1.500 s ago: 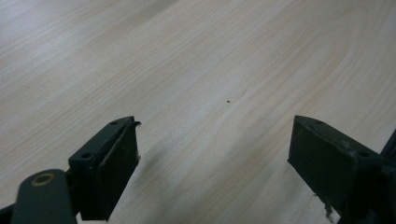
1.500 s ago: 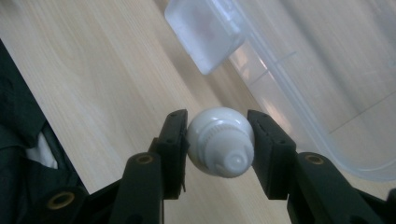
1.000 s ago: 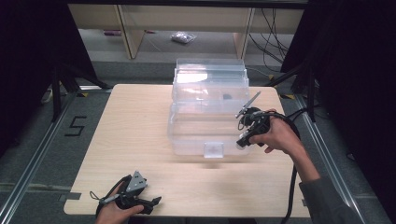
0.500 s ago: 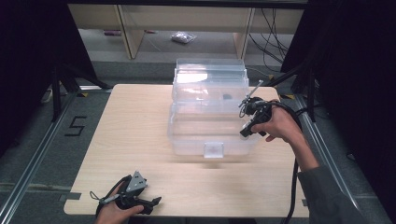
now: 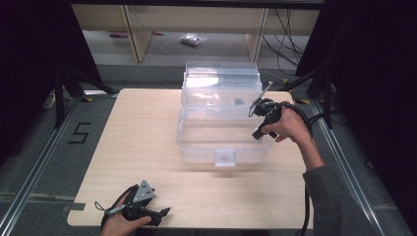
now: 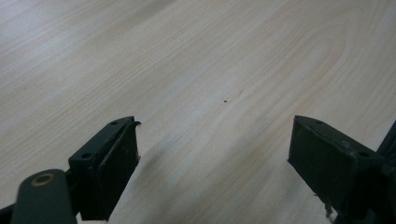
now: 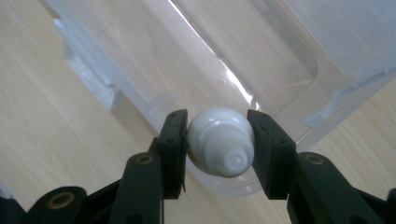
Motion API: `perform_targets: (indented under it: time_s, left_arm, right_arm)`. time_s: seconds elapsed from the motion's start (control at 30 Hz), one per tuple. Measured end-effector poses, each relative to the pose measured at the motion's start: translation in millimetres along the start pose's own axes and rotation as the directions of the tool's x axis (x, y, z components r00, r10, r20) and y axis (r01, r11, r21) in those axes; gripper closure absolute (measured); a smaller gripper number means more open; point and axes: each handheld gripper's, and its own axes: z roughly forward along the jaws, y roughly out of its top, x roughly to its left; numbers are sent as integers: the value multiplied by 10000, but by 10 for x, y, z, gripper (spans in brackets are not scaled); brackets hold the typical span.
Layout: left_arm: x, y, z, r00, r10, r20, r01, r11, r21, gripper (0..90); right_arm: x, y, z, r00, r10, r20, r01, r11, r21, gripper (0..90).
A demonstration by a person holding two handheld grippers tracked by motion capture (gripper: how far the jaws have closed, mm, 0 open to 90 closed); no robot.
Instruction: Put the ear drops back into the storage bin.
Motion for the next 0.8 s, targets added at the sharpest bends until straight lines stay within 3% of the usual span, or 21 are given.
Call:
perform_targets:
  time_s: [0.23,0.27,0.57,0.6,0.67,0.7,0.73,0.8]
  left_arm:
    - [-3,3,0,10000,-22,39,23,9999,-105,153]
    - [-2,6,-12,9999,40,101,-39,10000,-14,153]
    - [-1,2,3,10000,58,6,-58,10000,-24,153]
    - [-7,3,6,9999,-120,21,120,9999,-69,153]
    - [-3,5,-3,10000,29,3,-29,10000,-78,153]
    - [11,3,-14,9998,211,27,-211,9997,144,153]
    - [0,0,0,10000,-1,-11,1,10000,-20,153]
    - [-4,5,-1,10000,-46,62,47,9999,-118,153]
  right_arm:
    - [-78,45,128,9999,-5,117,3,9998,177,603]
    - [-79,47,142,9998,161,117,-164,9996,244,602]
    - [-155,6,368,9992,374,-113,-370,9988,313,602]
    - [-150,6,384,9989,460,-131,-454,9981,416,603]
    - [-167,-4,445,9983,551,-199,-541,9973,493,603]
    - [-174,-9,480,9982,572,-152,-562,9967,580,602]
    - [-187,-15,504,9989,435,-164,-425,9974,577,603]
    - [-186,-21,533,9980,572,-254,-557,9968,581,603]
